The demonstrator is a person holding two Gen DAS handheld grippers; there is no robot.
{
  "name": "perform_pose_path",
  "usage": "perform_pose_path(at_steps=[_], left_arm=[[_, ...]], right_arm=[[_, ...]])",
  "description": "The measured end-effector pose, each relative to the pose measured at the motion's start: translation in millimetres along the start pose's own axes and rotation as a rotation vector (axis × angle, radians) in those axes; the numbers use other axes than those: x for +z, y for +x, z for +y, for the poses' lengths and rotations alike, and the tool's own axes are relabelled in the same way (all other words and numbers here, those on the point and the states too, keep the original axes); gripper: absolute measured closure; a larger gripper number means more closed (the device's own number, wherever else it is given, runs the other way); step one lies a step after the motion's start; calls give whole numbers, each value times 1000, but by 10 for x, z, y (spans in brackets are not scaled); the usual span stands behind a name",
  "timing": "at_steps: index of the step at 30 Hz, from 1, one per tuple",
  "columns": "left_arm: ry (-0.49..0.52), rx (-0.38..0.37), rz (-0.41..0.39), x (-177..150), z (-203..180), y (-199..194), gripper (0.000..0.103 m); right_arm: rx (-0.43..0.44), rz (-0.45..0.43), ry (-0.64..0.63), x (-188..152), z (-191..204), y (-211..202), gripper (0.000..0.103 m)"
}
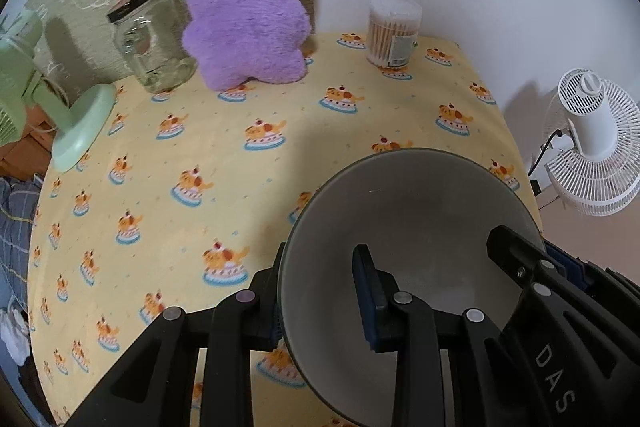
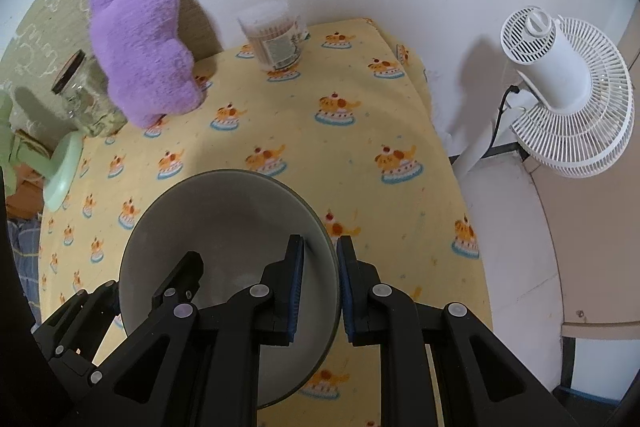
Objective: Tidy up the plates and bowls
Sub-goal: 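Grasp the rim of the white bowl with the left tool, then carry the white bowl with the left tool toward the plate stack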
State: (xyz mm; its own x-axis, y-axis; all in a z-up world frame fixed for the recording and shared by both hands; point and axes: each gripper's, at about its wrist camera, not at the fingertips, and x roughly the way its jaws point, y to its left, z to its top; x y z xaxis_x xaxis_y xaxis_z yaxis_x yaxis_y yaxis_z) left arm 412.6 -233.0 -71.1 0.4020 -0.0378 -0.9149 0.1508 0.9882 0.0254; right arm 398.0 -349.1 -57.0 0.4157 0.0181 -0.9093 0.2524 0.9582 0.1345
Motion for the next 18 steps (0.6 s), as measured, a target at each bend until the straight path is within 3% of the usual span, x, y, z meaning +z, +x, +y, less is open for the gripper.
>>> perform_pose_path(at_steps=[18], left_arm=[[-32, -16, -63, -575, 643, -886, 75]], right_arm=[[-2, -56, -25, -648, 616, -867, 83]])
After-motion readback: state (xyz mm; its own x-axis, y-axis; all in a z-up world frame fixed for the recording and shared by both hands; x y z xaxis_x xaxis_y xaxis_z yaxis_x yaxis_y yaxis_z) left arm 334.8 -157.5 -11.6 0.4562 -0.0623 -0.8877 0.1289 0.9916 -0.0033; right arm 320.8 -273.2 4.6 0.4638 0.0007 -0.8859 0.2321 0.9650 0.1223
